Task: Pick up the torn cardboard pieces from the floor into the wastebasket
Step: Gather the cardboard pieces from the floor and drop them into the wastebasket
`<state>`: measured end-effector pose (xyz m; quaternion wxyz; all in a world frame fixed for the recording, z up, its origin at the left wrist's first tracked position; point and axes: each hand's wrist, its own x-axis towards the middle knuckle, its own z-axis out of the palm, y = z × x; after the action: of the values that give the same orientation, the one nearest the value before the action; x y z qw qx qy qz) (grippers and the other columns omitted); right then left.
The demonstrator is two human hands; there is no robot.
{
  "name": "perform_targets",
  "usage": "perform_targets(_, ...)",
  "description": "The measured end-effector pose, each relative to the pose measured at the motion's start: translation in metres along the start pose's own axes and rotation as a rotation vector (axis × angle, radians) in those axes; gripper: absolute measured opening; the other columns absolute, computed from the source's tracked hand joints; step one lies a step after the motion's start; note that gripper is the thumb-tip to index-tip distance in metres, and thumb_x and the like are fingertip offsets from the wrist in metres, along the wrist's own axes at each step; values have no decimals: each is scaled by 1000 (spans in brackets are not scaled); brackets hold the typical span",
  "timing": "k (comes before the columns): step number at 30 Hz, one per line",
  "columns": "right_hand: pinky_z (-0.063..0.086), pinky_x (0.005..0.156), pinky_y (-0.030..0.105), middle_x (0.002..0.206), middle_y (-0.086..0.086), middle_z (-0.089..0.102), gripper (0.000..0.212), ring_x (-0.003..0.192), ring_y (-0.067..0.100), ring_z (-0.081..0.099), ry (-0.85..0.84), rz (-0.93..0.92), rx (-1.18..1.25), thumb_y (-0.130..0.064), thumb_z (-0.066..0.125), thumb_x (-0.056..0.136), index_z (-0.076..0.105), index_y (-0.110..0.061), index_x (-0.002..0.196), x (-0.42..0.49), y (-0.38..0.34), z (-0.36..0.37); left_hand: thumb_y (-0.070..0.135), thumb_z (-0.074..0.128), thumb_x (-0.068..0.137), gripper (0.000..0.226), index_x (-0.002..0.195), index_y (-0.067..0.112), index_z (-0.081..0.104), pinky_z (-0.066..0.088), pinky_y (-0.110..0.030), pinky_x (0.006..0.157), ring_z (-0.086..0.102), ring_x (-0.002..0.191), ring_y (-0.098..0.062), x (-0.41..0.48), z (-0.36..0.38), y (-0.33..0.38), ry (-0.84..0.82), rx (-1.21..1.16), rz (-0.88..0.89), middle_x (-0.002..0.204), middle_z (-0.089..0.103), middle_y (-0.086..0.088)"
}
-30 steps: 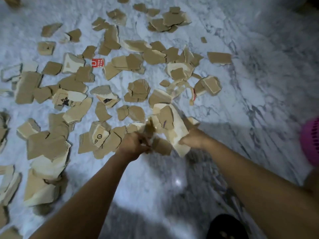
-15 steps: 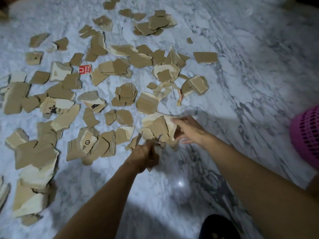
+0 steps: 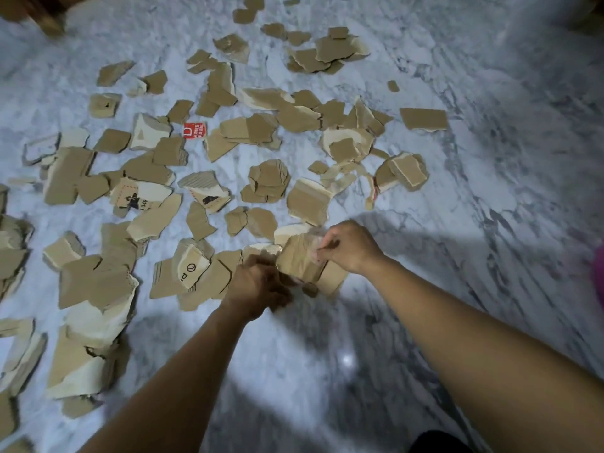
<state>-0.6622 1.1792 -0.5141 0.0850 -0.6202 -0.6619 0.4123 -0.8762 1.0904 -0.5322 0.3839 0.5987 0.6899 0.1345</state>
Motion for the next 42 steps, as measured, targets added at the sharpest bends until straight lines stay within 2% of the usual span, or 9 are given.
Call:
perform_targets(5, 52, 91, 46, 116, 1, 62, 75, 107, 30, 61, -45, 59, -149, -38, 92, 64, 42, -25, 119, 13, -21, 28, 22, 74, 71, 23, 91, 23, 63, 55, -37, 69, 67, 75, -26, -5, 16, -11, 13, 6, 40, 80, 68, -3)
perform_targets(8, 52, 93, 48, 125, 9, 61, 106, 113, 35, 60, -77, 58, -162, -38, 95, 59, 27, -35, 141, 19, -27, 43, 20, 74, 76, 32, 102, 25, 57, 55, -28, 67, 68, 74, -16, -7, 18, -13, 26, -67, -14, 78, 69, 7)
perform_targets(15, 42, 68, 17, 110, -9, 60, 81, 111, 15, 59, -346, 142, -70, -45, 95, 59, 59, -20, 127, 13, -27, 32, 11, 85, 70, 44, 96, 11, 49, 47, -13, 52, 64, 56, 2, -12, 7, -12, 109, -189, -131, 72, 68, 6)
perform_targets(19, 44, 78, 30, 129, 3, 61, 94, 115, 24, 58, -396, 160, -210, -44, 96, 57, 54, -10, 133, 8, -26, 26, 4, 87, 68, 45, 100, 13, 57, 53, -16, 51, 68, 55, -7, -14, -8, -7, 81, -287, -134, 76, 71, -5)
perform_targets(25, 41, 58, 27, 84, -3, 57, 49, 87, 22, 58, -280, 245, -149, -45, 91, 67, 54, -16, 84, -2, -16, -22, 21, 90, 67, 32, 90, 17, 68, 52, -23, 65, 68, 73, -11, -14, -44, -21, 33, -131, -120, 81, 72, -2)
perform_targets(29, 51, 87, 33, 127, 9, 61, 89, 116, 28, 59, -135, 291, -106, -51, 90, 65, 56, -2, 131, -4, -3, -51, 29, 90, 68, 30, 78, 14, 66, 52, -31, 69, 66, 74, -19, -6, -54, -21, -80, 51, -112, 82, 71, -7)
perform_targets(35, 45, 78, 29, 118, 7, 64, 78, 111, 28, 63, -243, 182, -242, -55, 90, 62, 64, -10, 120, -6, 1, -19, 51, 81, 71, 54, 120, 32, 65, 41, -44, 107, 38, 131, -29, 9, -23, -22, -126, 434, -23, 145, 37, -3)
perform_targets(38, 42, 104, 37, 135, 8, 42, 88, 130, 34, 44, -261, 61, -468, -58, 87, 64, 52, -27, 139, -11, 1, 18, 48, 75, 79, 48, 122, 31, 62, 44, -46, 103, 39, 125, -30, 10, -9, -24, -61, 522, -11, 140, 40, -4)
perform_targets(42, 42, 83, 40, 127, 10, 50, 99, 118, 35, 52, -220, 85, -471, -45, 93, 61, 32, -27, 137, -15, 4, 33, 50, 74, 78, 54, 120, 24, 50, 47, -48, 93, 52, 112, -32, 11, -9, -25, 3, 554, 0, 120, 55, -8)
